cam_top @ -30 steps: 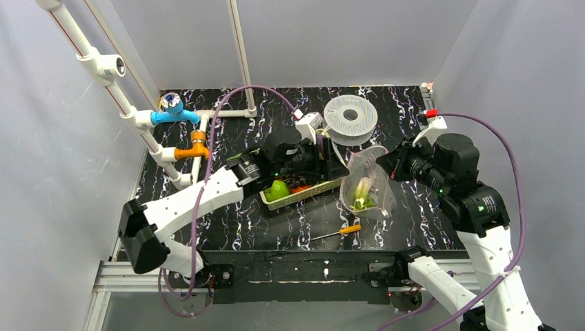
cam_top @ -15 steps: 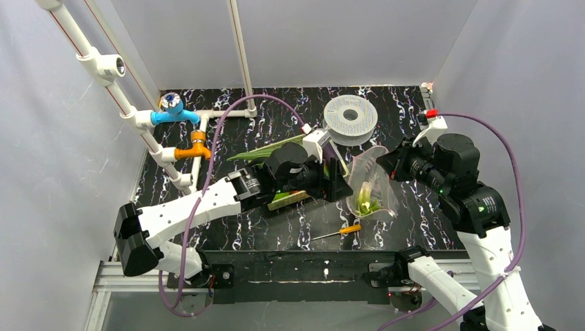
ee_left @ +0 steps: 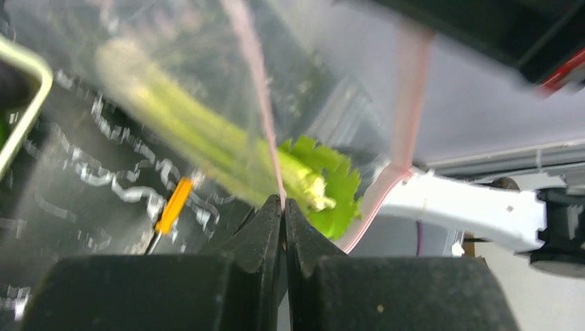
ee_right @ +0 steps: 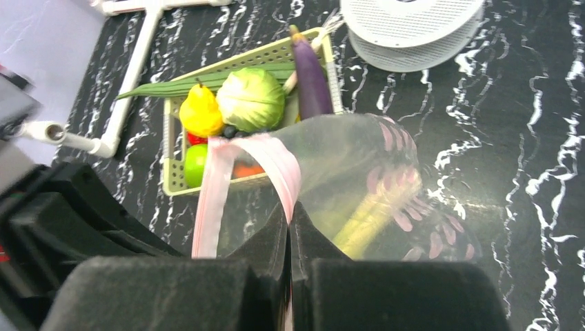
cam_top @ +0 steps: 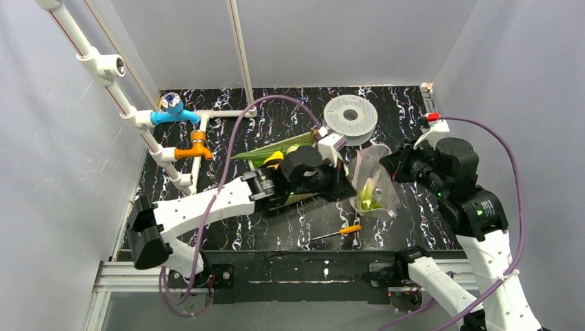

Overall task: Place the food in the zip-top bag and seal the zipper
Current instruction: Adjust the zipper food storage bag at the center of the board.

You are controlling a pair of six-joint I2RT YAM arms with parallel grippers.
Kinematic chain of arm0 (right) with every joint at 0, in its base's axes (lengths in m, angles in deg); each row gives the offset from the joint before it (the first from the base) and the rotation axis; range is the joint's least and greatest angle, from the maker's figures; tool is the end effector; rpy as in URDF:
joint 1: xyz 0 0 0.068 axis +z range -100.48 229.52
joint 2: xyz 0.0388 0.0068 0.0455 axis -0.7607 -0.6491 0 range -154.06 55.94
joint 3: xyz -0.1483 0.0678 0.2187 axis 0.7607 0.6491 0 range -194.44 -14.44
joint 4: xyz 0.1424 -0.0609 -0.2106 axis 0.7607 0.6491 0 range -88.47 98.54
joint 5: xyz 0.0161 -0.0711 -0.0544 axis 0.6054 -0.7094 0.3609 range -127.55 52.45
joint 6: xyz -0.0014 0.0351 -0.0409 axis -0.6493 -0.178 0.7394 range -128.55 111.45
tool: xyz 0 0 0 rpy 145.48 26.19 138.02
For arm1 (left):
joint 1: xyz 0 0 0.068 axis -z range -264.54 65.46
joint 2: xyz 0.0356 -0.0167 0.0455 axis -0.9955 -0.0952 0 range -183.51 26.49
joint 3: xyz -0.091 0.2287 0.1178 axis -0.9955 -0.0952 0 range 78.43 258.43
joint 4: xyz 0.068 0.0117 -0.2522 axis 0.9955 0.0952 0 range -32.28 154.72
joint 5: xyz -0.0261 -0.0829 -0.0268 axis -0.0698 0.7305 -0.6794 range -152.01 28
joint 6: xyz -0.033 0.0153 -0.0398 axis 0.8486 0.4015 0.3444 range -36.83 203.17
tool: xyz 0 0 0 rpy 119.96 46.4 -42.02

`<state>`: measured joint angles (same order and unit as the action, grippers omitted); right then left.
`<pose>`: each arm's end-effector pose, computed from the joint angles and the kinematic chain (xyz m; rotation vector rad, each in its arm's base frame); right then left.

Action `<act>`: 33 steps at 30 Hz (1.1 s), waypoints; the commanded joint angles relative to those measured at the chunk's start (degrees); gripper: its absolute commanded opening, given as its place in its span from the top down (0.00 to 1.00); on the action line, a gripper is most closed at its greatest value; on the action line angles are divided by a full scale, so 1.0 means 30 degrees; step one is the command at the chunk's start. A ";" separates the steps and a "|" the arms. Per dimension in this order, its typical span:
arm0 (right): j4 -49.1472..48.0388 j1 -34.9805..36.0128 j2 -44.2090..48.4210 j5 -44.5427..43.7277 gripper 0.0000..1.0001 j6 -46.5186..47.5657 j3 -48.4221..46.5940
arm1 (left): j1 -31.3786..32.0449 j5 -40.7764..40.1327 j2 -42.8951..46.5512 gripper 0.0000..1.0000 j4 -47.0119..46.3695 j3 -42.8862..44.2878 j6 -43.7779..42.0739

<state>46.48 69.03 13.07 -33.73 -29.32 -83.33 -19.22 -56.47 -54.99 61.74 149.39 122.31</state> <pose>0.1161 0.0437 0.4190 -0.0247 1.9369 0.5369 0.1383 -0.3092 0.3614 0.5394 1.9814 -1.3157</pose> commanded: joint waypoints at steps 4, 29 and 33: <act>-0.1413 0.0007 0.0692 -0.1445 0.99 -0.0221 0.0462 | -0.0696 0.1089 -0.3619 1.00 -0.1316 0.7749 0.0469; -0.1093 -0.0007 0.0185 -0.1287 0.99 0.0000 -0.2735 | -0.2542 0.3398 -0.3761 1.00 -0.0363 0.5846 0.2099; -0.1165 0.0002 0.0799 -0.2410 0.99 0.0285 -0.0259 | -0.2922 0.3491 -0.4164 1.00 -0.0943 0.4000 0.2710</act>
<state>45.41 68.77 13.76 -37.03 -30.28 -90.38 -26.80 -46.79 -67.61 59.79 168.11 129.35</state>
